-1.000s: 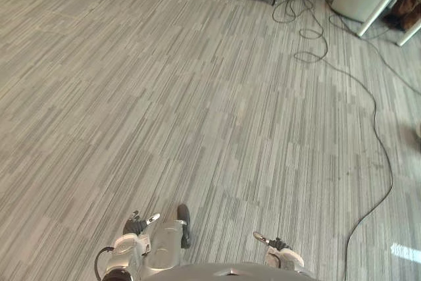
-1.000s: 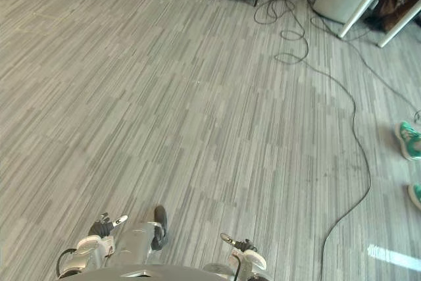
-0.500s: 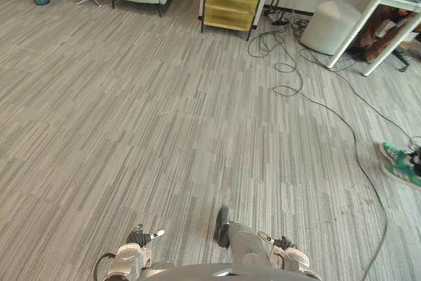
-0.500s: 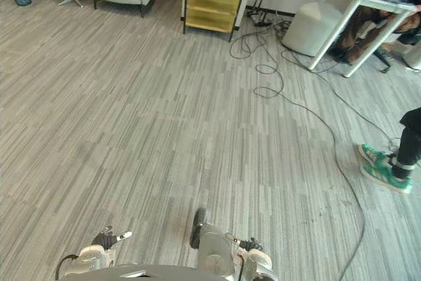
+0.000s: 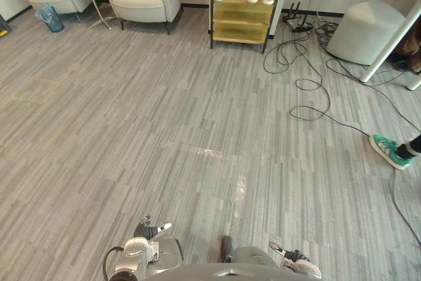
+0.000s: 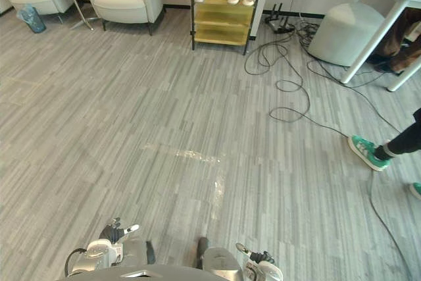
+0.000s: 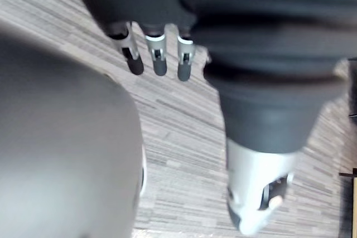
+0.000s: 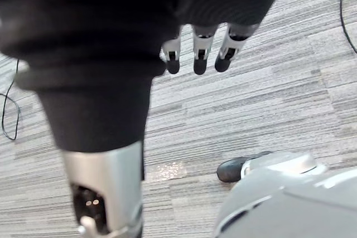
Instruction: Pick up cushions and gather them together orderly.
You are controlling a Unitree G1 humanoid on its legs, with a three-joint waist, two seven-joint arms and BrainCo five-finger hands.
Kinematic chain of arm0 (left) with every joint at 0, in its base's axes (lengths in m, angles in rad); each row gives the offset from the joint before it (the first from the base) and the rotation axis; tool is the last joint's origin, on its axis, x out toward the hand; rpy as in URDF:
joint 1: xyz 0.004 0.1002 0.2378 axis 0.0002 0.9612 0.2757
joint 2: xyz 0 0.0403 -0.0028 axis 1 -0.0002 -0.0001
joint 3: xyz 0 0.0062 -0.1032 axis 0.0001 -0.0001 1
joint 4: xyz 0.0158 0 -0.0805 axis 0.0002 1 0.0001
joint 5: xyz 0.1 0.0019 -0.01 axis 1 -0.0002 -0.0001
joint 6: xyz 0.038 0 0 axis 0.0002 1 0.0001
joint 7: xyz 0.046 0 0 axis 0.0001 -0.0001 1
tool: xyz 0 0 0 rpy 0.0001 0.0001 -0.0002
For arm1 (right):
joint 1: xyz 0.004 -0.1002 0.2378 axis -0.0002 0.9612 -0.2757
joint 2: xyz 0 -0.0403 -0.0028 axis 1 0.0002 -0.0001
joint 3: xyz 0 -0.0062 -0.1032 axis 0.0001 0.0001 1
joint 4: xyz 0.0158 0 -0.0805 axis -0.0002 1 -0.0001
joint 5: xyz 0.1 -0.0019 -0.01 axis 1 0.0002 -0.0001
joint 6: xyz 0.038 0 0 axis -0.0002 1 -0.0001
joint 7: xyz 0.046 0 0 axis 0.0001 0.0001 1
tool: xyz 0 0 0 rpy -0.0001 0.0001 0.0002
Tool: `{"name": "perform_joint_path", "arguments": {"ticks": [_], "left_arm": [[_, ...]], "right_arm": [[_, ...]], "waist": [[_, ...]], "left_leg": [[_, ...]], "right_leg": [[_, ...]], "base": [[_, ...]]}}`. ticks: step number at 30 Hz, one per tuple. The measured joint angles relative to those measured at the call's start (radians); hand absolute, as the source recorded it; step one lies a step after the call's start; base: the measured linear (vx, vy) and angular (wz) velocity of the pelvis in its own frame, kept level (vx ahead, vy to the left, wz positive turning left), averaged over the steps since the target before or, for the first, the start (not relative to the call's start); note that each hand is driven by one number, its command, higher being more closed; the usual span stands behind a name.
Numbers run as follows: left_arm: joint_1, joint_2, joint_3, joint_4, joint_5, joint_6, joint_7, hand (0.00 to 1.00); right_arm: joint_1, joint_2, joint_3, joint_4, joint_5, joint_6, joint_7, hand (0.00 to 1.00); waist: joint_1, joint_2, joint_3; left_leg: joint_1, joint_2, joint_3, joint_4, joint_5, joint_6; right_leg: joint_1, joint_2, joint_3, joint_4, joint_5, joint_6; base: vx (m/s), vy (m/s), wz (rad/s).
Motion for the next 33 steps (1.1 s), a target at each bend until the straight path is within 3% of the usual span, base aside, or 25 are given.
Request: {"name": "perform_joint_path", "arguments": {"ticks": [2, 4, 5, 6, 7, 9, 10, 11, 13, 14, 15, 16, 17, 18, 20, 21, 22, 23, 24, 26, 28, 30, 33], "left_arm": [[-0.002, -0.003, -0.001, -0.013, 0.001, -0.001, 0.001, 0.0], [0.001, -0.015, -0.001, -0.015, 0.0, -0.002, 0.006, 0.0], [0.0, -0.016, -0.001, -0.017, -0.001, -0.003, 0.005, 0.0], [-0.004, -0.009, -0.004, -0.016, 0.0, -0.003, 0.005, 0.0], [-0.005, 0.002, -0.003, -0.016, -0.001, -0.003, 0.005, 0.0], [-0.01, 0.021, -0.004, -0.014, -0.001, -0.003, 0.004, 0.0], [-0.01, 0.026, -0.005, -0.013, -0.001, -0.003, 0.004, 0.0], [-0.013, 0.026, -0.004, -0.001, -0.001, -0.002, 0.006, 0.0], [-0.015, 0.028, -0.004, 0.008, -0.001, -0.002, 0.009, 0.0], [-0.014, 0.037, -0.01, 0.021, -0.001, 0.0, 0.011, 0.0], [-0.014, 0.044, -0.019, 0.029, -0.001, 0.004, 0.011, 0.0], [-0.014, 0.059, -0.034, 0.048, -0.001, 0.01, 0.012, 0.0], [-0.013, 0.062, -0.042, 0.058, -0.001, 0.011, 0.012, 0.0], [-0.012, 0.067, -0.05, 0.062, 0.0, 0.012, 0.014, 0.0], [-0.011, 0.074, -0.054, 0.066, 0.0, 0.02, 0.014, 0.0], [-0.01, 0.074, -0.052, 0.073, -0.001, 0.021, 0.015, 0.0], [-0.008, 0.074, -0.052, 0.071, -0.001, 0.02, 0.015, 0.0], [-0.007, 0.075, -0.05, 0.071, -0.002, 0.019, 0.014, 0.0], [-0.003, 0.086, -0.044, 0.07, -0.003, 0.019, 0.013, 0.0], [0.005, 0.072, -0.04, 0.073, -0.002, 0.021, 0.013, 0.0], [0.014, 0.045, -0.029, 0.079, -0.001, 0.02, 0.012, 0.0], [0.013, 0.037, -0.025, 0.089, 0.0, 0.02, 0.009, 0.0], [0.011, 0.037, -0.02, 0.094, 0.001, 0.02, 0.005, 0.0]], "right_arm": [[-0.002, 0.004, -0.004, -0.002, 0.004, 0.0, -0.001, 0.0], [-0.003, 0.004, -0.001, -0.002, 0.007, -0.002, -0.001, 0.0], [-0.004, 0.003, 0.002, -0.002, 0.006, -0.002, -0.001, 0.0], [-0.004, 0.007, 0.009, -0.002, 0.006, -0.001, -0.001, 0.0], [-0.008, 0.025, 0.018, -0.001, 0.005, -0.002, 0.0, 0.0], [-0.018, 0.053, 0.025, -0.002, 0.002, -0.002, 0.002, 0.0], [-0.016, 0.056, 0.026, -0.001, -0.001, -0.001, 0.002, 0.0], [-0.014, 0.055, 0.025, 0.0, -0.014, -0.002, 0.002, 0.0], [-0.014, 0.055, 0.025, 0.002, -0.016, -0.001, 0.003, 0.0], [-0.015, 0.059, 0.022, 0.001, -0.022, -0.001, 0.01, 0.0], [-0.017, 0.059, 0.024, -0.001, -0.022, -0.004, 0.014, 0.0], [-0.025, 0.056, 0.026, -0.002, -0.026, -0.006, 0.014, 0.0], [-0.029, 0.052, 0.025, -0.001, -0.033, -0.003, 0.015, 0.0], [-0.029, 0.051, 0.027, 0.003, -0.043, -0.001, 0.015, 0.0], [-0.03, 0.052, 0.028, 0.003, -0.048, -0.001, 0.015, 0.0], [-0.033, 0.05, 0.021, 0.003, -0.052, -0.001, 0.015, 0.0], [-0.033, 0.05, 0.016, 0.005, -0.052, 0.0, 0.015, 0.0], [-0.032, 0.051, 0.016, 0.007, -0.052, 0.002, 0.015, 0.0], [-0.032, 0.058, 0.005, 0.022, -0.05, 0.012, 0.017, 0.0], [-0.032, 0.044, -0.005, 0.033, -0.053, 0.015, 0.016, 0.0], [-0.031, 0.032, -0.004, 0.042, -0.053, 0.016, 0.017, 0.0], [-0.025, 0.025, -0.004, 0.043, -0.053, 0.018, 0.018, 0.0], [-0.015, 0.025, -0.004, 0.043, -0.053, 0.019, 0.019, 0.0]], "waist": [[0.017, -0.006, 0.003], [0.029, 0.006, -0.002], [0.036, 0.007, -0.003], [0.044, -0.007, -0.007], [0.044, -0.024, -0.017], [0.039, -0.07, -0.023], [0.04, -0.079, -0.029], [0.047, -0.08, -0.035], [0.064, -0.08, -0.035], [0.058, -0.082, -0.037], [0.048, -0.082, -0.037], [0.037, -0.084, -0.037], [0.036, -0.08, -0.037], [0.036, -0.069, -0.038], [0.031, -0.069, -0.041], [0.028, -0.07, -0.043], [0.029, -0.073, -0.045], [0.029, -0.076, -0.047], [0.032, -0.109, -0.06], [0.027, -0.077, -0.076], [0.031, -0.048, -0.094], [0.029, -0.038, -0.1], [0.03, -0.045, -0.102]], "left_leg": [[-0.004, -0.057, -0.021, -0.258, 0.021, -0.01], [0.002, -0.119, -0.123, -0.627, 0.155, -0.04], [-0.007, -0.119, -0.131, -0.631, 0.2, -0.038], [-0.001, -0.131, -0.128, -0.619, 0.299, -0.011], [0.014, -0.149, -0.109, -0.613, 0.344, 0.049], [0.017, -0.188, -0.091, -0.577, 0.298, 0.099], [0.019, -0.199, -0.085, -0.56, 0.278, 0.112], [0.04, -0.213, -0.057, -0.524, 0.21, 0.13], [0.087, -0.223, -0.018, -0.523, 0.162, 0.144], [0.137, -0.236, -0.005, -0.531, 0.131, 0.148], [0.165, -0.241, -0.005, -0.537, 0.12, 0.149], [0.228, -0.253, -0.008, -0.561, 0.111, 0.149], [0.288, -0.259, -0.01, -0.599, 0.111, 0.148], [0.324, -0.259, -0.015, -0.625, 0.111, 0.148], [0.357, -0.256, -0.035, -0.645, 0.111, 0.147], [0.368, -0.25, -0.058, -0.645, 0.107, 0.14], [0.371, -0.25, -0.074, -0.645, 0.1, 0.13], [0.372, -0.251, -0.08, -0.646, 0.096, 0.122], [0.385, -0.277, -0.112, -0.654, 0.082, 0.104], [0.394, -0.255, -0.132, -0.661, 0.079, 0.096], [0.396, -0.227, -0.143, -0.676, 0.071, 0.083], [0.395, -0.212, -0.148, -0.679, 0.066, 0.074], [0.399, -0.202, -0.147, -0.688, 0.063, 0.07]], "right_leg": [[0.035, -0.023, 0.018, -0.016, -0.02, 0.019], [0.098, -0.037, 0.043, -0.048, -0.054, 0.063], [0.111, -0.038, 0.054, -0.048, -0.066, 0.076], [0.132, -0.053, 0.069, -0.043, -0.094, 0.091], [0.135, -0.077, 0.085, -0.021, -0.124, 0.098], [0.123, -0.121, 0.102, 0.024, -0.128, 0.099], [0.116, -0.135, 0.117, 0.047, -0.129, 0.099], [0.084, -0.152, 0.16, 0.17, -0.14, 0.118], [0.001, -0.167, 0.201, 0.389, -0.147, 0.159], [-0.08, -0.181, 0.212, 0.596, -0.105, 0.261], [-0.117, -0.189, 0.202, 0.691, -0.086, 0.299], [-0.156, -0.212, 0.144, 0.812, -0.099, 0.29], [-0.171, -0.234, 0.074, 0.845, -0.141, 0.256], [-0.181, -0.24, 0.023, 0.825, -0.18, 0.221], [-0.185, -0.236, -0.038, 0.733, -0.22, 0.186], [-0.184, -0.219, -0.076, 0.575, -0.237, 0.164], [-0.184, -0.207, -0.09, 0.396, -0.208, 0.148], [-0.182, -0.204, -0.093, 0.321, -0.168, 0.14], [-0.19, -0.201, -0.071, 0.208, 0.019, 0.128], [-0.171, -0.182, -0.083, 0.196, 0.023, 0.122], [-0.116, -0.147, -0.101, 0.079, 0.053, 0.115], [-0.073, -0.118, -0.106, -0.014, 0.094, 0.107], [-0.037, -0.098, -0.106, -0.095, 0.129, 0.103]], "base": [[0.38, 0.098, -0.31], [0.47, 0.194, -0.29], [0.56, 0.276, -0.36], [0.5, 0.254, -0.33], [0.51, 0.247, -0.27], [0.45, 0.213, -0.07], [0.55, 0.276, -0.17], [0.43, 0.216, -0.35], [0.42, 0.219, -0.51], [0.36, 0.19, -0.34], [0.43, 0.199, -0.15], [0.36, 0.149, 0.05], [0.41, 0.137, 0.09], [0.24, 0.052, 0.11], [0.2, 0.009, 0.31], [0.26, -0.078, 0.59], [0.25, -0.098, 0.55], [0.29, -0.174, 0.49], [0.17, -0.115, 0.31], [0.18, -0.126, 0.21], [0.18, -0.12, 0.06], [0.12, -0.091, 0.0], [0.04, -0.037, -0.03]]}}
